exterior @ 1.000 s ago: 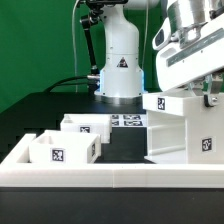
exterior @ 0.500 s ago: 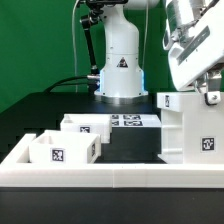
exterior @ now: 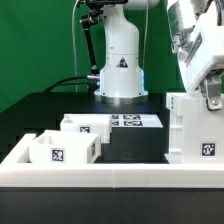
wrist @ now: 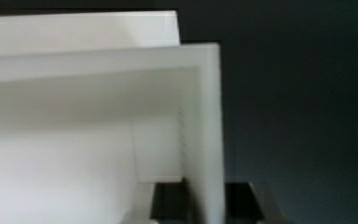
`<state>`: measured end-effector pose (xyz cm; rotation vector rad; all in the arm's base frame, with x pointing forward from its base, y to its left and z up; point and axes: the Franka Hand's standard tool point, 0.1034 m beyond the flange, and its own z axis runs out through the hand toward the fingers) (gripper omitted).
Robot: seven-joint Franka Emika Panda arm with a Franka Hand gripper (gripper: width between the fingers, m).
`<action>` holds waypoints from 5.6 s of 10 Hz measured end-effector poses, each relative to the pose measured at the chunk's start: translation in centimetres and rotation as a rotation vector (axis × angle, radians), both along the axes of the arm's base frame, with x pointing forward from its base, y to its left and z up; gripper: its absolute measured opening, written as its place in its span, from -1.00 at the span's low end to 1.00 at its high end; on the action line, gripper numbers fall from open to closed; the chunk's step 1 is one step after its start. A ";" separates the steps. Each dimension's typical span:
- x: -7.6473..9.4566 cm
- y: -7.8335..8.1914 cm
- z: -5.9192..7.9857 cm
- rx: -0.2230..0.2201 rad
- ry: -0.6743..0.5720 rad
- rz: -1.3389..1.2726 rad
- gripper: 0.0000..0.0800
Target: Assemble drawer
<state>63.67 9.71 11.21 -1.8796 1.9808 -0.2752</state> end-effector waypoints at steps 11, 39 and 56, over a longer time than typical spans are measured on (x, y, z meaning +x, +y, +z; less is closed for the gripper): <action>-0.9 -2.0 3.5 -0.158 -0.078 0.333 0.62; -5.9 -19.6 -4.3 -0.374 0.179 1.348 0.62; -8.7 -19.1 -9.8 -0.430 0.211 1.378 -0.90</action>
Offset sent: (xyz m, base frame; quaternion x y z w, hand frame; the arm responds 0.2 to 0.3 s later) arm -0.0033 -0.0028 0.0050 -0.0046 -0.0058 -0.0466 0.9989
